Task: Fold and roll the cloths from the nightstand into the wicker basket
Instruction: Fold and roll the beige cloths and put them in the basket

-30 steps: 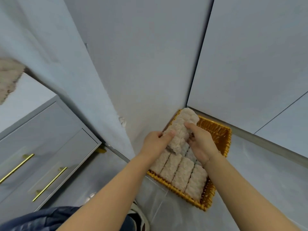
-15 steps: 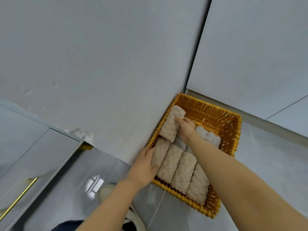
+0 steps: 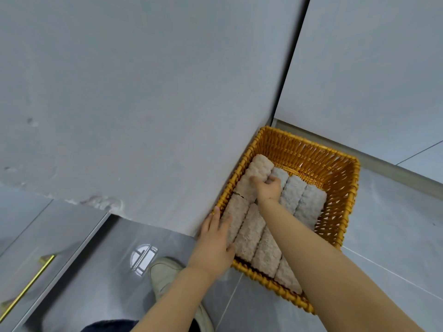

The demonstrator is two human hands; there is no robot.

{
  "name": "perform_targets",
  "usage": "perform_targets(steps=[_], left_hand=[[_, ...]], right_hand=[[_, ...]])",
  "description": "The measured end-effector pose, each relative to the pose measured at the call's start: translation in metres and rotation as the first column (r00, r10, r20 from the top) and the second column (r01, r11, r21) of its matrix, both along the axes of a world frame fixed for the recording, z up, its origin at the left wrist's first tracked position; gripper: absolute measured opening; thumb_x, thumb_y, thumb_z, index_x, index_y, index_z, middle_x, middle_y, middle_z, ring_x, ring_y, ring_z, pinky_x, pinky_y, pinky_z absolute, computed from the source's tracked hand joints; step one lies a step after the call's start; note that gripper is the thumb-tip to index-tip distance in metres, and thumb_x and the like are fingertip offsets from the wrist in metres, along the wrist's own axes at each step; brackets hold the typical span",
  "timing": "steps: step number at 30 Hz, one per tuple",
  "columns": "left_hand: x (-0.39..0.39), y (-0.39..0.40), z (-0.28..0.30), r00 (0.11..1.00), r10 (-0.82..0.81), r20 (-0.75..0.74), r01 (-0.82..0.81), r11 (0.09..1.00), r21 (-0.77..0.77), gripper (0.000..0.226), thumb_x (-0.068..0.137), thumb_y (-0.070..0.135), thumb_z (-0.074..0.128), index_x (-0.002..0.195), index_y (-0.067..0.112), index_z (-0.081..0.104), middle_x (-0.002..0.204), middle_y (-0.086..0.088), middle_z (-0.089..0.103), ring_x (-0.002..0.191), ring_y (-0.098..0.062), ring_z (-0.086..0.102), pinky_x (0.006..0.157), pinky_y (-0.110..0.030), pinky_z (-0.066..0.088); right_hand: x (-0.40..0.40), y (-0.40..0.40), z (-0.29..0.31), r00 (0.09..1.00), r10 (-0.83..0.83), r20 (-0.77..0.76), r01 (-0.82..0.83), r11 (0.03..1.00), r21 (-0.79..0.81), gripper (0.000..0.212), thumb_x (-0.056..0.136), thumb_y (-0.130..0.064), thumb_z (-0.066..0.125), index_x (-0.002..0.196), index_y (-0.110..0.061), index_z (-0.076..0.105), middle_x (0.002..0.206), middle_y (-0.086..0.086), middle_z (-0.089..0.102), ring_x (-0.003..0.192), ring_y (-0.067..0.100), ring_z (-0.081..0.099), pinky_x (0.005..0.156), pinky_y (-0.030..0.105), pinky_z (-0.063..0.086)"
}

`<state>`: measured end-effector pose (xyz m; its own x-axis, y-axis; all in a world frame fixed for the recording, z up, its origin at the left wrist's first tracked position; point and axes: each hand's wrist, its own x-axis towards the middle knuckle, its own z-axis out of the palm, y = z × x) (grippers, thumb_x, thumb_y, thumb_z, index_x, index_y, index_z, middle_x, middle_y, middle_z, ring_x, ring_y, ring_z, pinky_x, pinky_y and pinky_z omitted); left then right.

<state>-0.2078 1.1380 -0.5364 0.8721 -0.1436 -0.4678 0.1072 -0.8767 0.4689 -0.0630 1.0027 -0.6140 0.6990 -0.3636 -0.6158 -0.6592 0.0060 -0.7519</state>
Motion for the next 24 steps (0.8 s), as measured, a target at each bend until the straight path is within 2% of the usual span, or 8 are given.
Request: perform_targets(steps=[4,7,12,15,17,19,21,24], left_hand=[[0.0,-0.001,0.001,1.0,0.002,-0.031,-0.002,1.0,0.002,0.073,0.095,0.022,0.049,0.155,0.023,0.007,0.161,-0.005,-0.017,0.148,-0.022,-0.012,0.122,-0.036,0.004],[0.001,-0.003,0.0,0.998,0.006,-0.061,-0.005,1.0,0.019,0.074,0.094,0.024,0.05,0.155,0.024,0.009,0.16,-0.006,-0.018,0.148,-0.023,-0.012,0.121,-0.043,0.007],[0.003,-0.005,0.005,0.995,0.02,-0.099,-0.02,1.0,0.004,0.067,0.096,0.029,0.049,0.154,0.023,0.017,0.161,-0.006,-0.013,0.148,-0.023,-0.009,0.122,-0.04,0.007],[0.004,-0.006,0.018,0.994,0.048,-0.097,-0.055,0.996,-0.072,0.061,0.096,0.027,0.049,0.152,0.019,0.025,0.162,-0.007,0.007,0.147,-0.022,0.011,0.119,-0.029,0.014],[0.003,-0.007,0.037,0.997,0.061,-0.045,-0.066,0.993,-0.097,0.051,0.096,0.023,0.047,0.145,0.016,0.037,0.154,-0.004,0.03,0.139,-0.019,0.031,0.112,-0.025,0.025],[0.002,-0.006,0.056,0.994,0.102,-0.034,-0.105,0.985,-0.136,0.044,0.097,0.022,0.046,0.14,0.018,0.044,0.144,0.002,0.045,0.13,-0.014,0.044,0.106,-0.024,0.035],[-0.002,-0.004,0.079,0.991,0.133,-0.013,-0.133,0.977,-0.168,0.038,0.096,0.021,0.048,0.134,0.019,0.052,0.135,0.003,0.055,0.118,-0.01,0.052,0.099,-0.022,0.04],[-0.013,0.001,0.112,0.986,0.159,0.058,-0.145,0.971,-0.191,0.031,0.095,0.022,0.05,0.125,0.021,0.058,0.121,0.006,0.062,0.104,-0.008,0.055,0.09,-0.02,0.043]], right_hand=[[-0.007,0.012,-0.002,0.992,0.123,-0.031,-0.125,0.989,-0.079,0.076,0.086,-0.025,0.067,0.148,-0.021,0.025,0.144,0.009,0.043,0.125,0.03,0.049,0.098,0.041,0.047],[-0.003,0.013,0.002,0.981,0.191,-0.041,-0.195,0.967,-0.164,0.074,0.087,-0.028,0.064,0.149,-0.022,0.022,0.139,0.011,0.048,0.118,0.031,0.053,0.094,0.043,0.05],[-0.004,0.01,0.014,0.97,0.235,-0.071,-0.241,0.965,-0.102,0.079,0.088,-0.021,0.065,0.151,-0.019,0.017,0.143,0.012,0.043,0.126,0.033,0.048,0.099,0.041,0.044],[-0.016,0.005,0.033,0.975,0.221,-0.02,-0.221,0.975,0.015,0.081,0.085,-0.008,0.069,0.15,-0.015,0.019,0.145,0.012,0.04,0.131,0.032,0.042,0.105,0.043,0.04],[-0.028,-0.001,0.057,0.975,0.221,0.038,-0.223,0.973,0.059,0.079,0.086,-0.006,0.068,0.15,-0.014,0.021,0.147,0.011,0.037,0.132,0.03,0.04,0.103,0.041,0.04],[-0.04,-0.007,0.079,0.963,0.259,0.072,-0.264,0.962,0.069,0.074,0.088,-0.011,0.067,0.149,-0.015,0.025,0.145,0.011,0.037,0.128,0.027,0.043,0.096,0.036,0.043],[-0.055,-0.013,0.106,0.933,0.339,0.124,-0.344,0.939,0.026,0.061,0.089,-0.013,0.066,0.143,-0.014,0.037,0.135,0.009,0.047,0.116,0.021,0.049,0.088,0.031,0.042],[-0.076,-0.021,0.145,0.858,0.473,0.199,-0.475,0.879,-0.04,0.034,0.09,-0.012,0.062,0.123,-0.016,0.054,0.122,0.007,0.06,0.107,0.018,0.057,0.083,0.027,0.046]])
